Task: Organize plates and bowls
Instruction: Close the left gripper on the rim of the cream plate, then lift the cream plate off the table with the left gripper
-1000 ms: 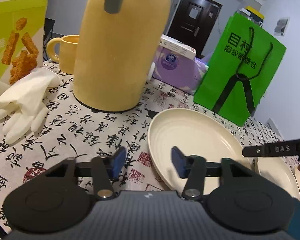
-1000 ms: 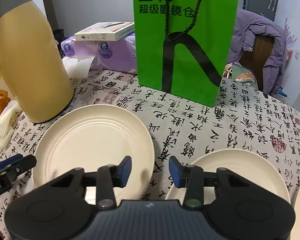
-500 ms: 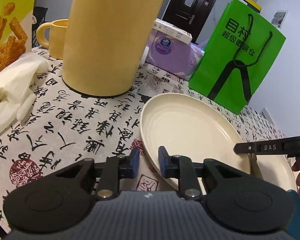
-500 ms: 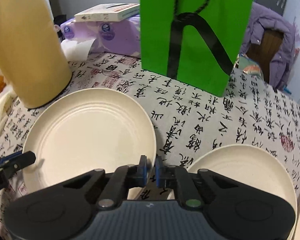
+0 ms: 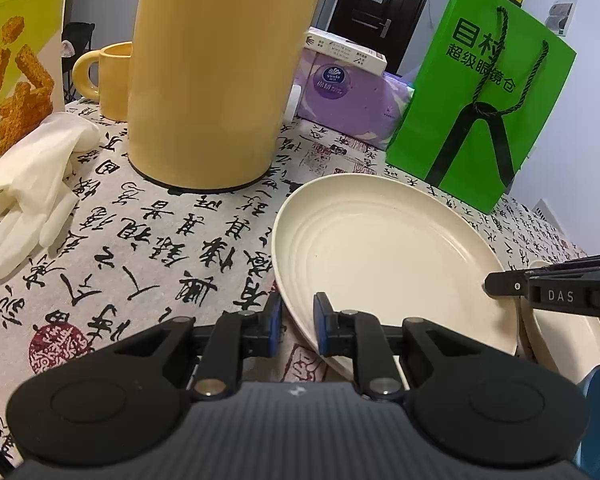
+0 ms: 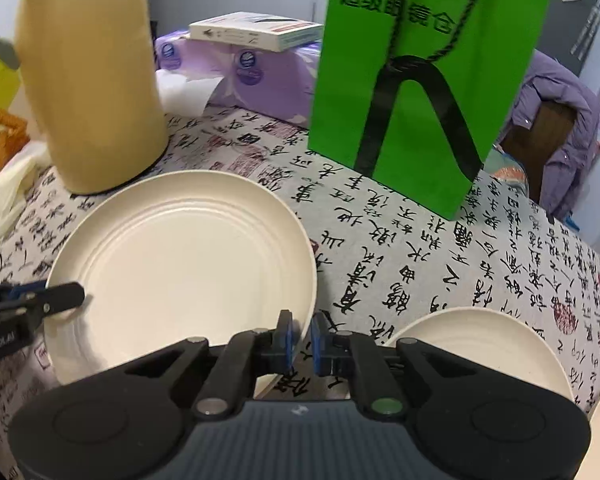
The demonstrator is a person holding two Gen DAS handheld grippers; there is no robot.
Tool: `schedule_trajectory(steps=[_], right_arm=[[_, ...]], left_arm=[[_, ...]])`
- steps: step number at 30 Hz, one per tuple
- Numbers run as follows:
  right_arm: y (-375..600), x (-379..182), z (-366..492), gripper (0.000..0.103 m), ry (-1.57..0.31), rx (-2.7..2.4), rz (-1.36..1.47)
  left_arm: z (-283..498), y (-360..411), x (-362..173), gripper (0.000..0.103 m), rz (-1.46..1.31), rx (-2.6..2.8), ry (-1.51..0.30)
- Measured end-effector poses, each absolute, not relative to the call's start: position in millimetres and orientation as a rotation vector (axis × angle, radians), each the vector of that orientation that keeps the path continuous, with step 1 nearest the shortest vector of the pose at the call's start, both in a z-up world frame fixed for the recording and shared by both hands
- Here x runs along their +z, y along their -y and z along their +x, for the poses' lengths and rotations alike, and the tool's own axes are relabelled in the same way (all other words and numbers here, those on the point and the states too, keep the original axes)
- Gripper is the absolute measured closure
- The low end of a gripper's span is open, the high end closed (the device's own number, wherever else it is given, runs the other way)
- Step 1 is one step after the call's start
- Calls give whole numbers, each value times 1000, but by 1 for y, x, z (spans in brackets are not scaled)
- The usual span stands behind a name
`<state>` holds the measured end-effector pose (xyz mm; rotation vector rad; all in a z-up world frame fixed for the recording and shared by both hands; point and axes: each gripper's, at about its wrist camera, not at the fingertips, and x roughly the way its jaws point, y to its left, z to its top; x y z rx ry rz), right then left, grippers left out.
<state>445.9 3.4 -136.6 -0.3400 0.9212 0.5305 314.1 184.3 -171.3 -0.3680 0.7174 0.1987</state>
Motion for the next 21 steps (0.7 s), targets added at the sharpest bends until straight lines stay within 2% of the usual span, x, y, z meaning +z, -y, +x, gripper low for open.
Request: schedule_trajectory(steps=[12,21], right_arm=[[-7,-145,455,90,-926,529,-334],[-8,-140,442,93,-849,550,-355]], left_arm=[[314,-180,-170,85,-348,200,-712],[315,-177,-170,86,-308,243,-716]])
